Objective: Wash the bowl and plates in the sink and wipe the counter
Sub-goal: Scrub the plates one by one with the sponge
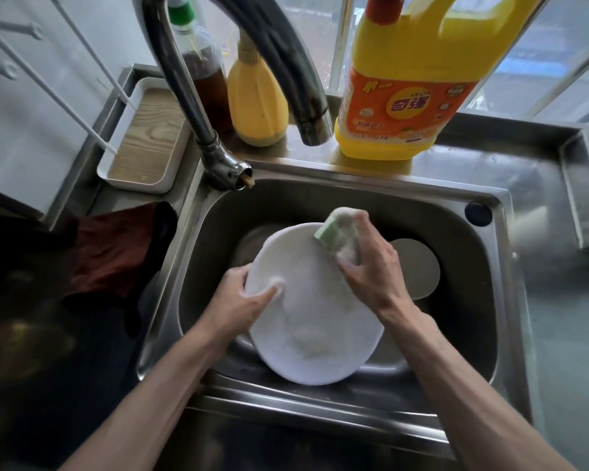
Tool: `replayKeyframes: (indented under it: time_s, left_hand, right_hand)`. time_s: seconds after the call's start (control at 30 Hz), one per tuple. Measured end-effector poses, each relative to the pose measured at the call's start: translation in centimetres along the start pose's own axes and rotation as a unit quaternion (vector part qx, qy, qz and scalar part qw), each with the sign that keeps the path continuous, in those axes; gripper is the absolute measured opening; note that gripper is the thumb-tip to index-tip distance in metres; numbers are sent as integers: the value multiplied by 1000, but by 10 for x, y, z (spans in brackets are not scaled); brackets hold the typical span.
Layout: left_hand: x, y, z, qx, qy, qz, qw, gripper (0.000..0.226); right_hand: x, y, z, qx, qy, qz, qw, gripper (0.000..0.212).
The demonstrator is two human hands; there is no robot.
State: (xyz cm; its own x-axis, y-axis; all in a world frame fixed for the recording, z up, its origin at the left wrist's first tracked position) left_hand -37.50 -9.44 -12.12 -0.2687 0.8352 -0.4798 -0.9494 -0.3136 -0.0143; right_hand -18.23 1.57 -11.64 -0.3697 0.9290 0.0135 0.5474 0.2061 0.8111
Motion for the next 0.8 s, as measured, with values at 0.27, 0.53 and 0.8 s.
replayKeyframes:
  time_s: [0.27, 0.53, 0.8]
  left_hand:
    - [18, -10, 19, 20, -22, -20, 999, 7]
    - [-12, -7, 4, -80, -43, 191, 977, 8]
    - [-16, -3, 9, -61, -4, 60, 996, 33]
  right_hand:
    - [4, -32, -41, -100, 207, 56, 972, 43]
    - [0, -23, -8, -86, -94, 108, 986, 29]
    - [6, -12, 5, -31, -43, 79, 995, 42]
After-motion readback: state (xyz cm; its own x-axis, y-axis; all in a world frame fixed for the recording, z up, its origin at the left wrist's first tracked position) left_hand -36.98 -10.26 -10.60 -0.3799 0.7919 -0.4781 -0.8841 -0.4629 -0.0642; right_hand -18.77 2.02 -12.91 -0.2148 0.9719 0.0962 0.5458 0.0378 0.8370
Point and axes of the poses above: each hand's wrist, its own x-axis towards the middle knuckle, its own y-axis out of the back of the hand, z = x × y, the point moved 2 cm from there along x, towards the middle knuckle, and after that the axes turned 13 degrees about -x, right-handed, at the moved point
